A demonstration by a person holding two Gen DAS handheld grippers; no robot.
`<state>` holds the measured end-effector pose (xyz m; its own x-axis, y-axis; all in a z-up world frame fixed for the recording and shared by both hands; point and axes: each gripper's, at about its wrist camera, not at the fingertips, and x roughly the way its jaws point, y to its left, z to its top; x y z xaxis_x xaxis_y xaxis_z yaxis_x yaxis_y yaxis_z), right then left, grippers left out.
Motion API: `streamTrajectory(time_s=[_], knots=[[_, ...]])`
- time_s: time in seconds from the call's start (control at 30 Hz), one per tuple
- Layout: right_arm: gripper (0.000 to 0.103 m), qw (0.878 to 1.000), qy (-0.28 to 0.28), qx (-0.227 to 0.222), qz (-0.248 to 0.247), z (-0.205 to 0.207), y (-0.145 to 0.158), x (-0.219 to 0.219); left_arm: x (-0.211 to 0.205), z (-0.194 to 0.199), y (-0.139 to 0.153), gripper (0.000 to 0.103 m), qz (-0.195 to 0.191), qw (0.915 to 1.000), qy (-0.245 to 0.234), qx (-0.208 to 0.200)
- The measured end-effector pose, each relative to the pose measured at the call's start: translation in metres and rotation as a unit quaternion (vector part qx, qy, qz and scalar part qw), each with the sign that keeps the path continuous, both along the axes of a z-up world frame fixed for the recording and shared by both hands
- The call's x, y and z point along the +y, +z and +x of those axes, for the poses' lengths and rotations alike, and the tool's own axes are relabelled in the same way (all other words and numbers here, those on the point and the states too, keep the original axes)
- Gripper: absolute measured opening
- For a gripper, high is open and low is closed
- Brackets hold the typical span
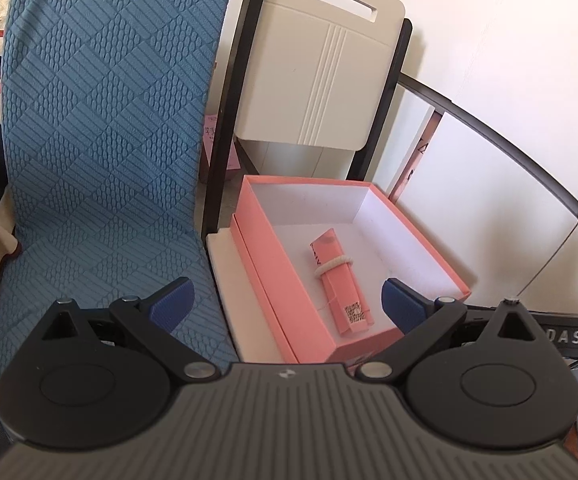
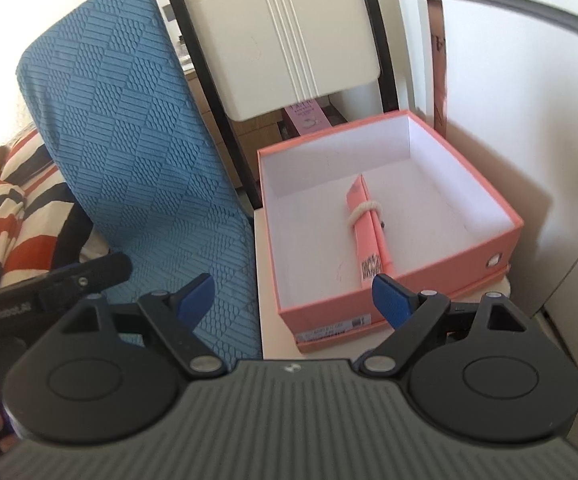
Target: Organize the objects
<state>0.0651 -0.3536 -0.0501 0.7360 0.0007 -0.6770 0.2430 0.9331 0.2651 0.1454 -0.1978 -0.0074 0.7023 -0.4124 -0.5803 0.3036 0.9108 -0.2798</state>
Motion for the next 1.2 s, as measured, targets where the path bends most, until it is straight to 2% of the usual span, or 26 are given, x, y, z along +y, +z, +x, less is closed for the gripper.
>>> streamTrajectory(time_s=[0.2,0.33,0.6,1.2], knots=[[0.087,1.0,-0.004,0.007,0.003,-0.006,-0.018,0.009,0.002,-0.012,-0.011,0.102,0.006,0.9999,-0.01,-0.002],[0.087,1.0,-0.017,0.004,-0.012,-0.011,-0.025,0.012,-0.001,-0.019,-0.016,0.102,0.013,0.9997,-0.02,-0.003],[0.087,1.0,-0.027,0.013,0.004,-0.018,-0.04,0.009,-0.004,-0.028,-0.018,0.103,0.02,0.9993,-0.028,-0.011],[0.087,1.0,-0.024,0.017,-0.005,-0.02,-0.043,0.01,0.0,-0.028,-0.021,0.103,0.014,0.9996,-0.024,-0.006]])
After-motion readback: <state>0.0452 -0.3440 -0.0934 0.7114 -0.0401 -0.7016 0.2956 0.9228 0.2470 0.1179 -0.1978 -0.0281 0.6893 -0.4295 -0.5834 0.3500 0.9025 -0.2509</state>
